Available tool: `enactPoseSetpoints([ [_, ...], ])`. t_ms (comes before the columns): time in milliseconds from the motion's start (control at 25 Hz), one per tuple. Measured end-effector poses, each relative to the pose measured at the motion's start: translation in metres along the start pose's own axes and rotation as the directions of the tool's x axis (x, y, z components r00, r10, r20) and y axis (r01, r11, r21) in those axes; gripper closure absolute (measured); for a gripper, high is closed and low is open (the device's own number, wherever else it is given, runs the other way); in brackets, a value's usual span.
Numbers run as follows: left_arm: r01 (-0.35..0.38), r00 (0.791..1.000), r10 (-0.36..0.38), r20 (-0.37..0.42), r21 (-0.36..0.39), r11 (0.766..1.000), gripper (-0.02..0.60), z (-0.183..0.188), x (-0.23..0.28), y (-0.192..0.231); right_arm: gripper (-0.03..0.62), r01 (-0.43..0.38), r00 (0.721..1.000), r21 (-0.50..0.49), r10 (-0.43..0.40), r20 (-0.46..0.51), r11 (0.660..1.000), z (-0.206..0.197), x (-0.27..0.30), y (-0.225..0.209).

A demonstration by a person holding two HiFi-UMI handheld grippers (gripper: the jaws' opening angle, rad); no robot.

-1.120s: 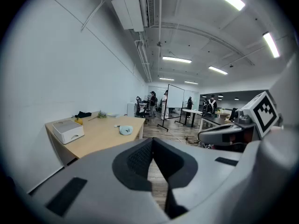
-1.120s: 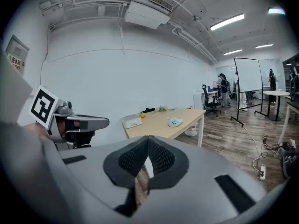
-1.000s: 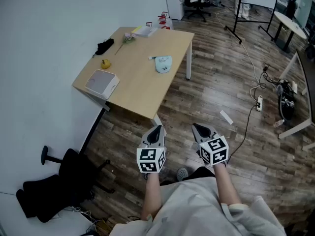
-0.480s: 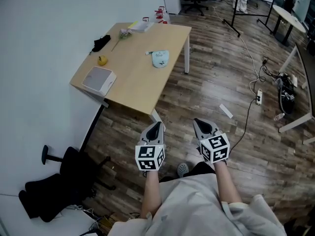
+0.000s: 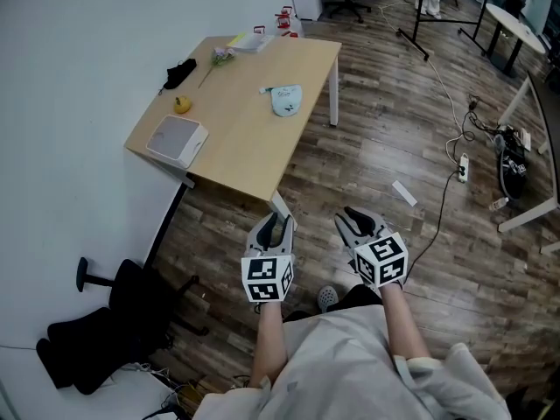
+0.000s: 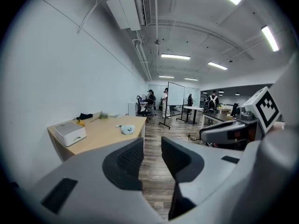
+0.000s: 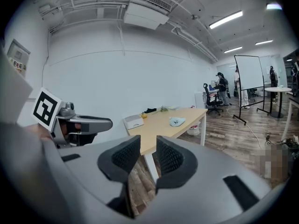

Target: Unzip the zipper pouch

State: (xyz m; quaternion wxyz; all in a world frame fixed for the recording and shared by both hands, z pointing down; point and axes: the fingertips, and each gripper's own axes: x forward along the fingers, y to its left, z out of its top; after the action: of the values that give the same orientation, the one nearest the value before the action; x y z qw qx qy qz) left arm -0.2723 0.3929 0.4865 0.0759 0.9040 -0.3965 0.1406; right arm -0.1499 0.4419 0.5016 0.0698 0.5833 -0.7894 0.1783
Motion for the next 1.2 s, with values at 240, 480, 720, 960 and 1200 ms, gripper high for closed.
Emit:
enactPoseSetpoints([
  [240,-0.007,1.0,0.007,-0.011,-0.027,1.0,0.445,-0.004,0.0,0.009,0.447,-0.01,1.0,0.005,0.01,-0.024,1.0,0.0,0.003,0.003],
  [480,0.021,0.999,-0.023,-0.035,-0.06,0.998,0.435,-0.013,0.013,0.014,0.439,0.007,0.999,0.019,-0.006,-0.044,1.0,-0.003,0.012,-0.003],
  [720,0.029,0.998,-0.034,-0.057,-0.088,0.996,0.43,-0.018,0.043,0.019,0.439,0.036,0.996,0.03,-0.034,-0.077,0.999,-0.008,0.022,-0.027],
  [960,0.014,0.998,-0.02,-0.067,-0.088,0.996,0.43,-0.005,0.087,0.038,0.438,0.047,0.996,0.05,-0.043,-0.079,0.998,0.007,0.055,-0.068],
  [1200,-0.013,0.993,0.005,-0.115,-0.075,0.997,0.43,0.008,0.149,0.067,0.437,0.025,0.998,0.127,-0.018,-0.061,0.992,0.028,0.113,-0.123],
])
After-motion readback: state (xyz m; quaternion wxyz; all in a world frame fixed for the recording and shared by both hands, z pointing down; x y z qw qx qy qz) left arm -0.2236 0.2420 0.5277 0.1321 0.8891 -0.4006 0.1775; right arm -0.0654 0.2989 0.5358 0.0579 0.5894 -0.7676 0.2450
